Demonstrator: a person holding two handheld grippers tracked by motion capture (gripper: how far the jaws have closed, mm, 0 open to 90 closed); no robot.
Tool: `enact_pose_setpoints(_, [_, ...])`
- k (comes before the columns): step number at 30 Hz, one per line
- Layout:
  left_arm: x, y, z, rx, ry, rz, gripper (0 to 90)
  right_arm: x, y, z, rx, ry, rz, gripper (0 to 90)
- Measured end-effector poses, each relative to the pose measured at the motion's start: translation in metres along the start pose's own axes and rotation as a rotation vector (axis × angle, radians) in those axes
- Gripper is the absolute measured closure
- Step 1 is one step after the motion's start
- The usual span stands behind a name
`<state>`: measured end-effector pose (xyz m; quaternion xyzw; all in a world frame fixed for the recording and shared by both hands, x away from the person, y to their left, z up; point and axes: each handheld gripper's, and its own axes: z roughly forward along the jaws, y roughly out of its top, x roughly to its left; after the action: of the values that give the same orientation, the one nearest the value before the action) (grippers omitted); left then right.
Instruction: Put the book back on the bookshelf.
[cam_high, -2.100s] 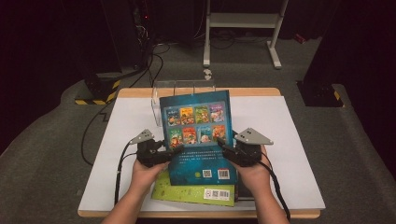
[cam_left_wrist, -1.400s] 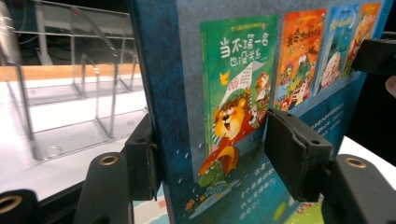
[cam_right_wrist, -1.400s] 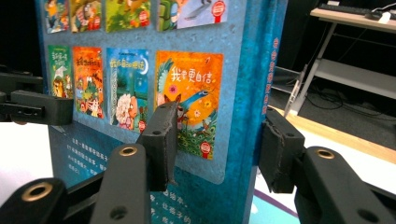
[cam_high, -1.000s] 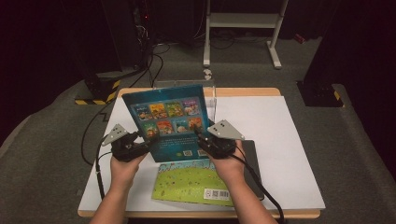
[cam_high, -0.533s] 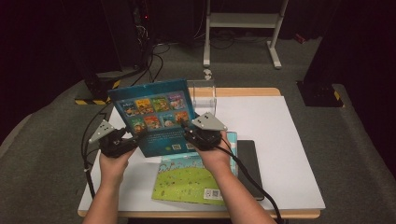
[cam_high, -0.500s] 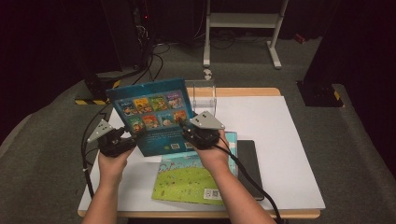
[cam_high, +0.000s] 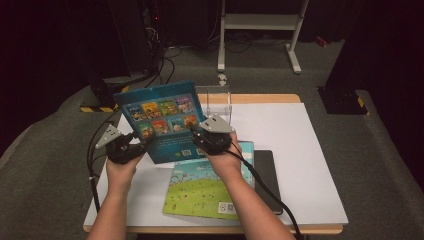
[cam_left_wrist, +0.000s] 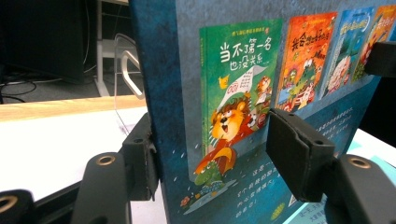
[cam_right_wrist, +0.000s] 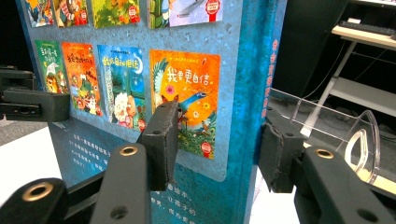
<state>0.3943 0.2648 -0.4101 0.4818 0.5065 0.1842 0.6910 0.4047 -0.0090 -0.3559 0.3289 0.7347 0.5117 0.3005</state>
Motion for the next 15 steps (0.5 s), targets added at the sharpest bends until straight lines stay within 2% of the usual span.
enact_pose_setpoints(1, [0.0007,-0.0007,0.002,-0.005,-0.001,-0.015,39.0,-0.0002,-0.0002,0.0007,0.002,-0.001,-0.001,53.0])
enact_pose_setpoints(2, [0.003,-0.0011,0.0029,0.004,-0.001,-0.003,38.9,-0.0008,-0.0007,0.002,0.002,-0.004,-0.004,53.0])
enact_pose_setpoints(5, [0.0039,-0.0021,0.006,-0.005,-0.003,-0.024,38.9,-0.0019,-0.0012,0.0047,0.006,-0.008,-0.008,53.0])
enact_pose_setpoints(10, [0.0063,-0.0034,0.0079,0.005,0.006,-0.006,38.7,-0.0029,-0.0018,0.0076,0.011,-0.012,-0.005,52.8])
enact_pose_setpoints(11, [0.006,-0.0039,0.0088,-0.004,0.005,-0.016,38.6,-0.0029,-0.0022,0.0082,0.014,-0.013,-0.006,52.8])
enact_pose_setpoints(15, [0.0098,-0.0066,0.0098,0.01,0.01,-0.01,38.1,-0.0011,-0.0042,0.0098,0.022,-0.017,-0.016,52.8])
